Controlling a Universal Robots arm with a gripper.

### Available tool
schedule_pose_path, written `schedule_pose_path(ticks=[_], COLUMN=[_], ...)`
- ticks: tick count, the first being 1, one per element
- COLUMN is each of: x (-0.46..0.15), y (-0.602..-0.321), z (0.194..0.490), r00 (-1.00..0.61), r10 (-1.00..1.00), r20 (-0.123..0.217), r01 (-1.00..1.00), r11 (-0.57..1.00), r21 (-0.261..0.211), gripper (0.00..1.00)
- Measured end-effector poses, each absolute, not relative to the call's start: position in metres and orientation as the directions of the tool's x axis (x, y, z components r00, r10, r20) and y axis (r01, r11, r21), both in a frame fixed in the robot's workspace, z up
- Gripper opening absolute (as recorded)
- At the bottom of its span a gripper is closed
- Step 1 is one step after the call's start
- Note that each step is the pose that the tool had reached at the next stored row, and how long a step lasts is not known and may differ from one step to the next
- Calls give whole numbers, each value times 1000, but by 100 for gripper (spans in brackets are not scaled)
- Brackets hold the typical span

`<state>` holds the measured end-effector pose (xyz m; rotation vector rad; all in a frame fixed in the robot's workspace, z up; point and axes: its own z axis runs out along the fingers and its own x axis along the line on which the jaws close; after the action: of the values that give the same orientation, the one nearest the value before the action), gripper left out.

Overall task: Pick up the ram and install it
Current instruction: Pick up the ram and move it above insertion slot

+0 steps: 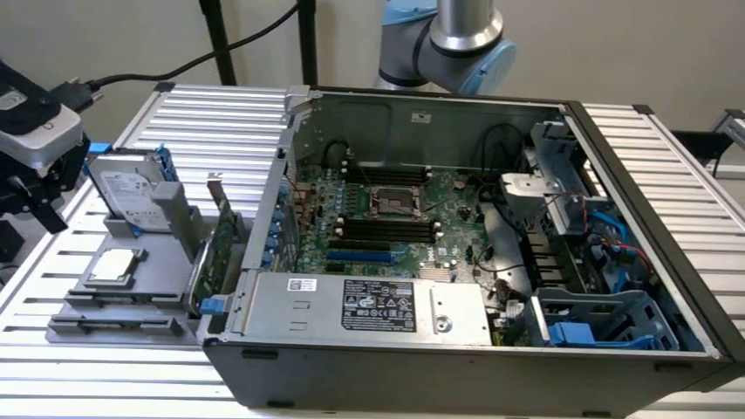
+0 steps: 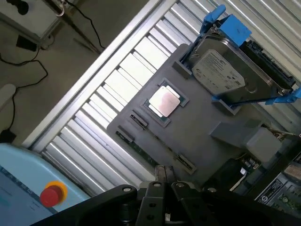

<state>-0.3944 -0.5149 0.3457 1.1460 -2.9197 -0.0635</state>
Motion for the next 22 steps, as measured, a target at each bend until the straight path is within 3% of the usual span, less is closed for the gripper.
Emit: schedule_pose_path(ticks=[22], x=[-394], y=[-515], z=[334], r00=[-411], r10=[-911], r20=[-11], r01=[-911], r11=[411], r21=[39], gripper=[11])
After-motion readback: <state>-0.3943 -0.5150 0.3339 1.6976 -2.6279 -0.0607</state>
